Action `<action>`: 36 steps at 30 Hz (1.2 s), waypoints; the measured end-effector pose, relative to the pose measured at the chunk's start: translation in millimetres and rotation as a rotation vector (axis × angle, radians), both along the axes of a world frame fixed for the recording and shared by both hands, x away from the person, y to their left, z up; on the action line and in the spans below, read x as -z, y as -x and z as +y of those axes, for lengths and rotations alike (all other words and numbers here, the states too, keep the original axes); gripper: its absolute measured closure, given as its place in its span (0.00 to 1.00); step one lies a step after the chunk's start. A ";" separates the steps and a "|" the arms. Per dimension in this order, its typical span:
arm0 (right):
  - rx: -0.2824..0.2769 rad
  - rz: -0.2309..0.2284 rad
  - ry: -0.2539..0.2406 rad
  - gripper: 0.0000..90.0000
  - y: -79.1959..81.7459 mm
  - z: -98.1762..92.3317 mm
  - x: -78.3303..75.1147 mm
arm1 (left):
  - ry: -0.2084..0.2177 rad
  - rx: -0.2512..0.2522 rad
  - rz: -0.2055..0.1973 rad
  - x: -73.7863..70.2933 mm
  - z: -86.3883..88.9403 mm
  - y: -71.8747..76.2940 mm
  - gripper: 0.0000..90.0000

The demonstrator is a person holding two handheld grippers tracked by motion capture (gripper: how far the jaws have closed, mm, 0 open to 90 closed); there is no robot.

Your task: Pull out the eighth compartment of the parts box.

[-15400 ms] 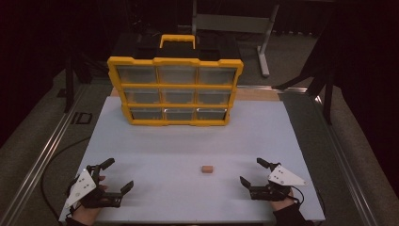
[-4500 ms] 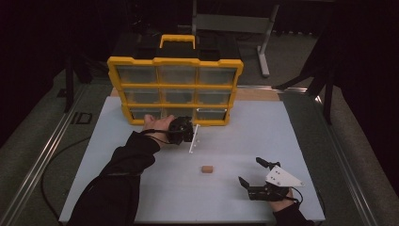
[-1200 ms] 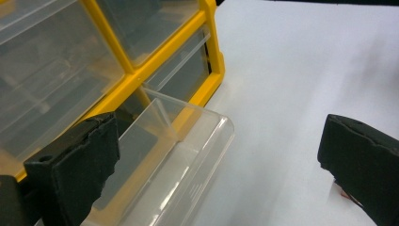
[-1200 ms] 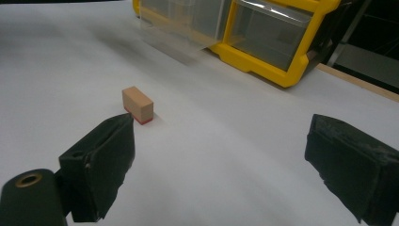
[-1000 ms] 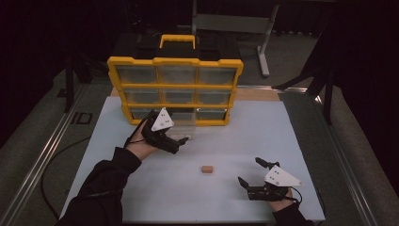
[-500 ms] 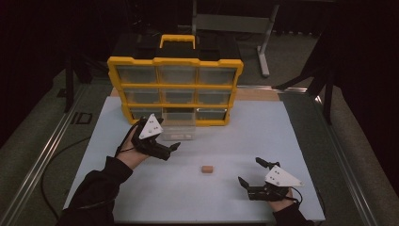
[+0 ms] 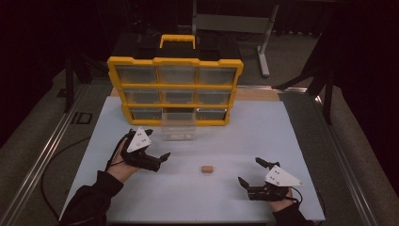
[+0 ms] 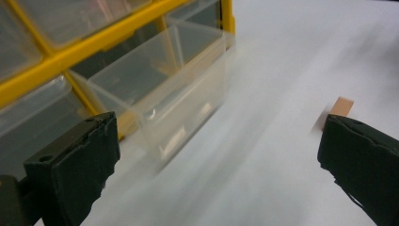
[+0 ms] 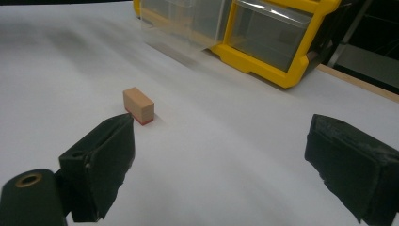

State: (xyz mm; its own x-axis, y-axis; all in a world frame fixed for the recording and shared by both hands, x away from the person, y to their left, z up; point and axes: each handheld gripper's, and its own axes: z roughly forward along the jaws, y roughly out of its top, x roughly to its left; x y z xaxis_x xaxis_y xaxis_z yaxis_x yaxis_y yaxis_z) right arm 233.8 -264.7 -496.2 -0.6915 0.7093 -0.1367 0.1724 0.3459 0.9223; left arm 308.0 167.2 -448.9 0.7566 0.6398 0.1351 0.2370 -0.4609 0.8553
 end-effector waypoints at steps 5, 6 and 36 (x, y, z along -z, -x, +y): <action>-0.003 0.001 0.001 0.10 -0.1 0.3 0.2 | 0.000 -0.020 0.006 7.9 8.1 7.0 0.00; -0.002 0.003 0.000 0.10 -0.1 0.3 0.2 | 0.005 -0.024 0.012 9.5 9.7 7.9 0.00; -0.007 0.006 0.012 0.10 0.7 0.6 0.2 | 0.003 -0.109 0.045 42.2 43.7 34.8 0.00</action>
